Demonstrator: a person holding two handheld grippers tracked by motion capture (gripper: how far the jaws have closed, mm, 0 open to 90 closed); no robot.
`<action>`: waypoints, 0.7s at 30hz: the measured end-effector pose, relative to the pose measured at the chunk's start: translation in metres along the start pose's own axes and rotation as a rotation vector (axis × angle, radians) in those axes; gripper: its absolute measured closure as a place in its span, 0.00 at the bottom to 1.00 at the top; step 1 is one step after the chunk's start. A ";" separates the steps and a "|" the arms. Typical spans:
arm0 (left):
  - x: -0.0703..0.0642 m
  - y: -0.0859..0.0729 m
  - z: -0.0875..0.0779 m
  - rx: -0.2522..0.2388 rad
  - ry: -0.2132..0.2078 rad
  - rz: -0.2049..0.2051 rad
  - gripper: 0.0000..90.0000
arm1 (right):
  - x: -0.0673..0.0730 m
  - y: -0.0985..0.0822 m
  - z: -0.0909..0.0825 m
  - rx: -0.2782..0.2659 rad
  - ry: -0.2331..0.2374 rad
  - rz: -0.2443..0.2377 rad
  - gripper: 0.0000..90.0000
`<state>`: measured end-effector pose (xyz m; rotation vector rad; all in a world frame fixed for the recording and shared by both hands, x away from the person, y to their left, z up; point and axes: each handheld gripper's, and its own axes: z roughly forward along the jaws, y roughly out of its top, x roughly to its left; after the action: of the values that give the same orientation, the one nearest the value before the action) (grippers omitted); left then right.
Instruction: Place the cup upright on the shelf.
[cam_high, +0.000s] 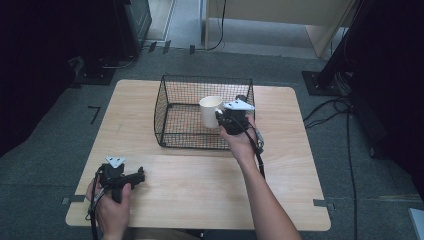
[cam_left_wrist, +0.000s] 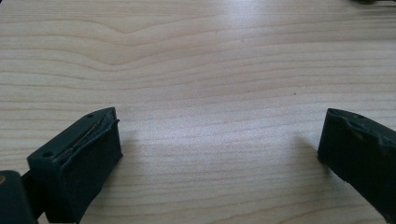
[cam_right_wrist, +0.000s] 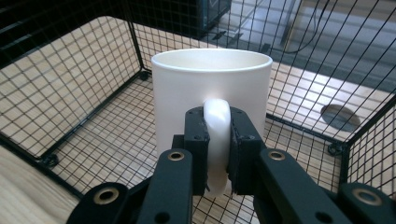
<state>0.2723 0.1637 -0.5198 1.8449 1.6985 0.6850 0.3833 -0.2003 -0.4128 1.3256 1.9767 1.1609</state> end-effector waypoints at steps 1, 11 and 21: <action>0.000 0.000 0.000 0.000 0.000 0.000 0.00 | -0.001 -0.001 0.003 0.008 0.000 0.006 0.90; 0.000 0.000 0.000 0.000 0.000 0.000 0.00 | -0.012 -0.008 0.023 0.069 -0.003 0.056 0.90; 0.000 0.000 0.000 0.000 0.000 0.000 0.00 | -0.012 -0.009 0.025 0.092 0.010 0.078 0.89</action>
<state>0.2723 0.1637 -0.5198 1.8450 1.6983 0.6852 0.4030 -0.2034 -0.4348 1.4577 2.0232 1.1257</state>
